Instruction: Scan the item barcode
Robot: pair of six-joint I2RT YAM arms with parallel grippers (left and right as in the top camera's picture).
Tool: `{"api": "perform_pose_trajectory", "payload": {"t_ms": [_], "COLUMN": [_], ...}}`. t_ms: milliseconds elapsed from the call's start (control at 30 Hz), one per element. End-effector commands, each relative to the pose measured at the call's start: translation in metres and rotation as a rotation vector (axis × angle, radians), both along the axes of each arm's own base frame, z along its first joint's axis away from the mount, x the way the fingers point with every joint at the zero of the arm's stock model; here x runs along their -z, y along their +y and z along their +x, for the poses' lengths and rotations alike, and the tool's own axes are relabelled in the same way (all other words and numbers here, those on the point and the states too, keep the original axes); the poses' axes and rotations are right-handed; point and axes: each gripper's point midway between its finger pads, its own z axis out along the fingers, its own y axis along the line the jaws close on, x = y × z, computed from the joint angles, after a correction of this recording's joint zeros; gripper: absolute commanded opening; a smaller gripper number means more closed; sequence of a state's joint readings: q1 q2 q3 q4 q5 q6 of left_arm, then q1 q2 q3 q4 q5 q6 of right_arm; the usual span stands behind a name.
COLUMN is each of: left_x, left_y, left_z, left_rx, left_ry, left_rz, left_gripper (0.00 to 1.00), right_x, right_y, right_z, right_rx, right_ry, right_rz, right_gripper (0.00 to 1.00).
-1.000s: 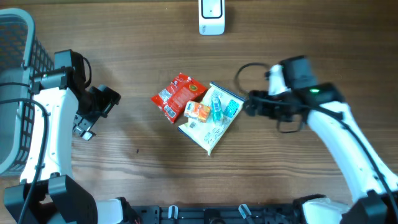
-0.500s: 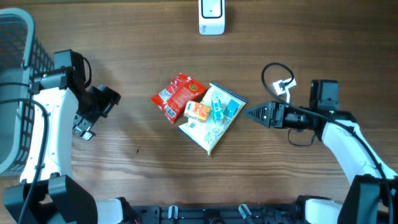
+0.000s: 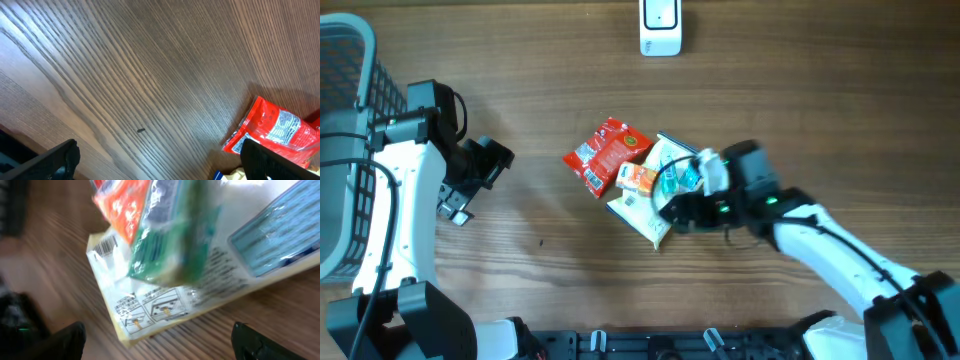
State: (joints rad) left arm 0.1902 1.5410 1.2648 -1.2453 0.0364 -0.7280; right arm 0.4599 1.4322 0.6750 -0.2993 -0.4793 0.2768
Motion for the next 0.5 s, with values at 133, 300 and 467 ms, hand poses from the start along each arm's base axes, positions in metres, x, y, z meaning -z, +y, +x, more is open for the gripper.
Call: {"api": "perform_pose_trajectory", "payload": {"t_ms": [133, 300, 467], "left_x": [0.000, 0.000, 0.000], "left_y": [-0.001, -0.001, -0.001], "left_z": [0.000, 0.000, 0.000], "left_rx": [-0.012, -0.012, -0.012], "left_ry": [-0.001, -0.001, -0.001], "left_rz": [-0.008, -0.008, -0.008], "left_gripper": [1.00, 1.00, 1.00], "right_x": [-0.011, -0.012, -0.014], "right_y": [0.002, -0.008, -0.010], "right_z": [0.027, 0.037, 0.038], "right_rx": [0.081, 0.124, 0.193], "right_ry": [-0.217, -0.263, -0.231], "right_rz": [-0.274, -0.328, -0.297], "right_gripper": [0.94, 0.89, 0.84]}}
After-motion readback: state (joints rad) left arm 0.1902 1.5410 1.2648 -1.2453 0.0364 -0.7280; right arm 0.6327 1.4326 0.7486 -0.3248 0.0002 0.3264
